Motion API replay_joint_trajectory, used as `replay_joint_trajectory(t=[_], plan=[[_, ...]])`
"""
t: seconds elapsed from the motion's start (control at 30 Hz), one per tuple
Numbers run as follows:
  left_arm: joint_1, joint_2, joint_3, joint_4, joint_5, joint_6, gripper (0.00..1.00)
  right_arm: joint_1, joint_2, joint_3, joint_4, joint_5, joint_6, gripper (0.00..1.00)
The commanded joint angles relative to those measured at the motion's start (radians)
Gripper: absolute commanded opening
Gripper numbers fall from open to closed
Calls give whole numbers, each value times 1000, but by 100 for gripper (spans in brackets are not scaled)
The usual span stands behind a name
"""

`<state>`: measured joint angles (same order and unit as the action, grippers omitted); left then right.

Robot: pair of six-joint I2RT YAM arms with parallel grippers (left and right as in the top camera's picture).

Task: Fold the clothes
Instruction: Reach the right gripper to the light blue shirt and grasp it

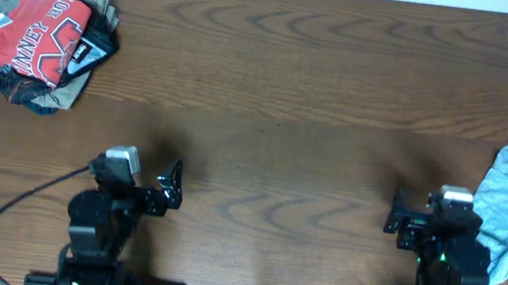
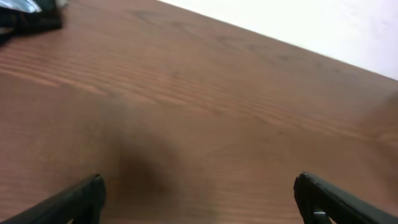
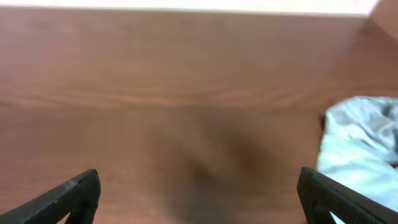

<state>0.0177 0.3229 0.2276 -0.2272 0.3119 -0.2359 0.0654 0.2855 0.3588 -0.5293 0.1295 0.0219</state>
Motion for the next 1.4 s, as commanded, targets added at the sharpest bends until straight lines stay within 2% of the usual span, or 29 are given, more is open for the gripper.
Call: replay_joint_trajectory(t=[0.0,0.17,0.3,0.5,0.57,0.7,0.97,1.2,1.3,1.33,1.37], plan=[[-3,138,124,-44,17,19,98,20,154,91,-35,73,26,99],[-3,344,303,-209,16,113,98,1,436,230,-114,84,43,99],[-3,491,435,-342,9,124,98,-60,623,335,-183,68,140,99],[-3,665,579,-499,9,124,98,-173,851,426,-163,-59,138,99],[-3,702,600,-510,9,124,98,-217,903,426,-154,-50,145,99],[-3,735,603,-501,9,124,98,-335,1009,426,-164,34,233,92],[-3,738,603,-491,9,124,98,-512,1154,426,-82,100,240,86],[-3,738,603,-455,9,124,98,-564,1276,426,55,96,240,69],[-3,738,603,-451,9,124,98,-563,1331,426,111,55,231,65],[-3,738,603,-447,9,124,98,-563,1344,426,120,49,231,61],[-3,738,603,-441,9,124,98,-563,1361,426,127,48,232,49]])
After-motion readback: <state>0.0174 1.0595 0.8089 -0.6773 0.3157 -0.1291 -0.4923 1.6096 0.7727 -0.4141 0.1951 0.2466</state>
